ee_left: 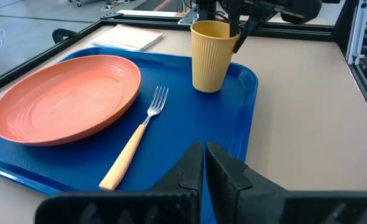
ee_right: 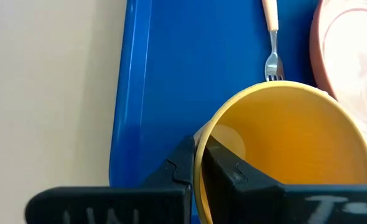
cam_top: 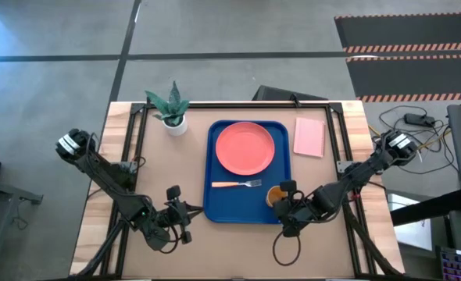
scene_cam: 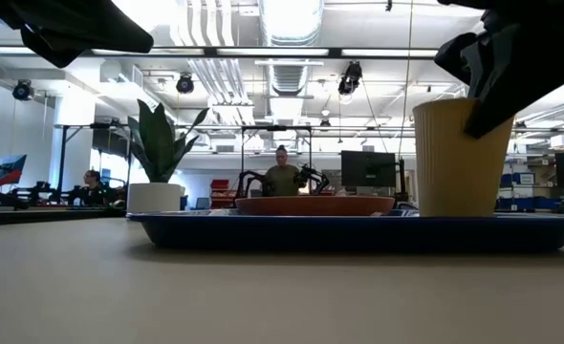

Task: Pick and place plate/cup/fork/spoon on tray
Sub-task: Put the yellow cup on the blue tray on the top right of the orange fork, then put the green spoon on the blue tray on the bottom of the yellow cup

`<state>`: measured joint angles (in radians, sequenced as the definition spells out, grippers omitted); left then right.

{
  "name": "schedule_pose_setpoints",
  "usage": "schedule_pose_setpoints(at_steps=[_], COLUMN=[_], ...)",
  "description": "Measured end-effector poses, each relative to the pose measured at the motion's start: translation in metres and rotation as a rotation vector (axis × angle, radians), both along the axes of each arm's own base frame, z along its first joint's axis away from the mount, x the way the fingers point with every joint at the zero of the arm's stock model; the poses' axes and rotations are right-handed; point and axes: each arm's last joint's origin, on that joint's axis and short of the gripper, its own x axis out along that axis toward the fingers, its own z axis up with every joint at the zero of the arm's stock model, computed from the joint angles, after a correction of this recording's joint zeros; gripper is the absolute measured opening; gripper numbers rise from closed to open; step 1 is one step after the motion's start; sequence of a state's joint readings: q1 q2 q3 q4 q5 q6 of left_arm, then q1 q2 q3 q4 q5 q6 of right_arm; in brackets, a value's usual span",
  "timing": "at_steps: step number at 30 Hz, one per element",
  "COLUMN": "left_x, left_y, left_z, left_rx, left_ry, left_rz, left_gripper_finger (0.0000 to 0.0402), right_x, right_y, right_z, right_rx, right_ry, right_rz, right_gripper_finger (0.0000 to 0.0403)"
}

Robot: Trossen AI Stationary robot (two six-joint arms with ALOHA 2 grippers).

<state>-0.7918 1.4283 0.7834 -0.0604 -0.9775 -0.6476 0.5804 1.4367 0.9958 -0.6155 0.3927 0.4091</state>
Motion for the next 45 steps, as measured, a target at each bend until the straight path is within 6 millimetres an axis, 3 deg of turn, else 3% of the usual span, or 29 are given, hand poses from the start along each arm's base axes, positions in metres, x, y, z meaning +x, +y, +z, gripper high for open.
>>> schedule_pose_setpoints(at_steps=[7,21,37,45], left_x=[0.0,0.0,0.0,0.0], left_y=[0.0,0.0,0.0,0.0], left_z=[0.0,0.0,0.0,0.0], left_rx=[0.0,0.0,0.001,0.001], left_ry=[0.0,0.0,0.001,0.001], left_rz=[0.0,0.0,0.0,-0.001], left_gripper_finger=[0.0,0.0,0.0,0.0], right_x=[0.0,0.0,0.0,-0.019], right_y=[0.0,0.0,0.001,-0.009], right_z=[0.0,0.004,0.054,0.082], right_rx=[0.011,0.026,0.047,0.107], right_ry=[0.003,-0.015,-0.03,-0.006], right_rz=[-0.007,-0.032,-0.026,-0.05], right_gripper_finger=[0.0019,0.0096,0.01,0.0077])
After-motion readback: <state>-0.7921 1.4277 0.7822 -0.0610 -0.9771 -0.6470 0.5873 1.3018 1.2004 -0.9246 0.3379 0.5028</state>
